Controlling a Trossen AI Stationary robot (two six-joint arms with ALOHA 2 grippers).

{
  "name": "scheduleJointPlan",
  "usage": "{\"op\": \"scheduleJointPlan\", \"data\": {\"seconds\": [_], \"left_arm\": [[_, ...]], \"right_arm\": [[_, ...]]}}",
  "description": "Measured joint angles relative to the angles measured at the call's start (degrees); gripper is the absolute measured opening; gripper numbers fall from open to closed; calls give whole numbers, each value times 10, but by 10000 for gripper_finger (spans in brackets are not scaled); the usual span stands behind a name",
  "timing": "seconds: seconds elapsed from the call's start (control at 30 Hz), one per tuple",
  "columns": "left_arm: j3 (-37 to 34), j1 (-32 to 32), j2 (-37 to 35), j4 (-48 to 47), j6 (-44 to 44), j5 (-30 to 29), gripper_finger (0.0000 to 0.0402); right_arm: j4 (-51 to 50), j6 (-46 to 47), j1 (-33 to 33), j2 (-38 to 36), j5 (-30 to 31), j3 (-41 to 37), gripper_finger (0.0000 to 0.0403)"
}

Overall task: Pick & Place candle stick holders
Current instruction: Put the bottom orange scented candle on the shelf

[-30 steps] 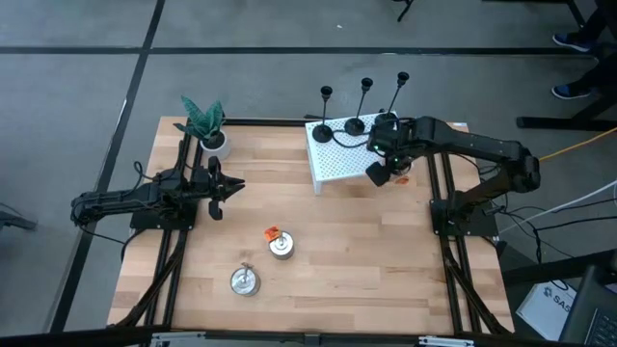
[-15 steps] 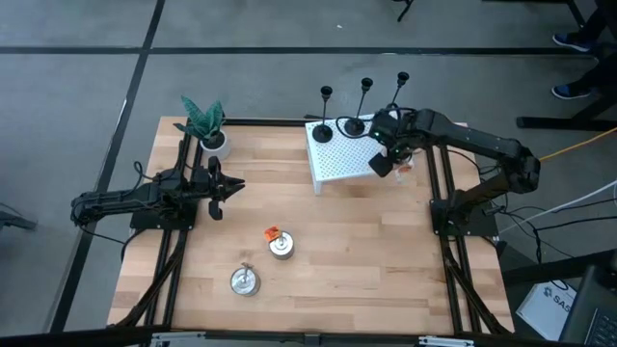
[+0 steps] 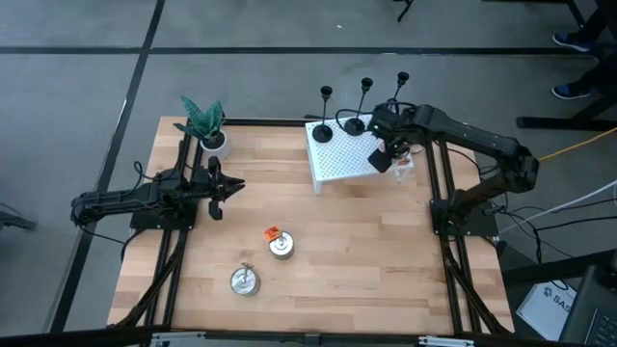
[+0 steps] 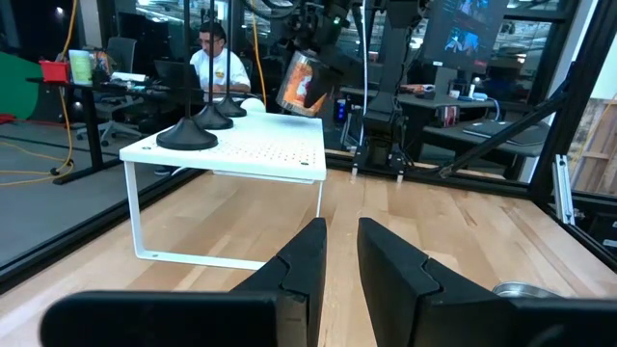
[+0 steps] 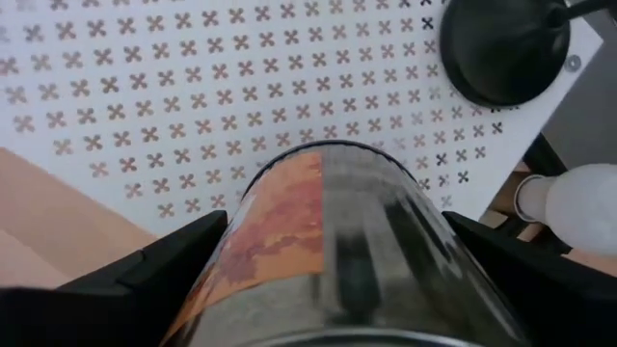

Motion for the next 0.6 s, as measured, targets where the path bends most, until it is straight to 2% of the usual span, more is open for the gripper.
{"op": "scheduleJointPlan", "data": {"seconds": [0.6], "left_arm": [[0,0,0,0,0,0,59]], "right_arm": [[2,-40,-2,7,1,0,386]]}}
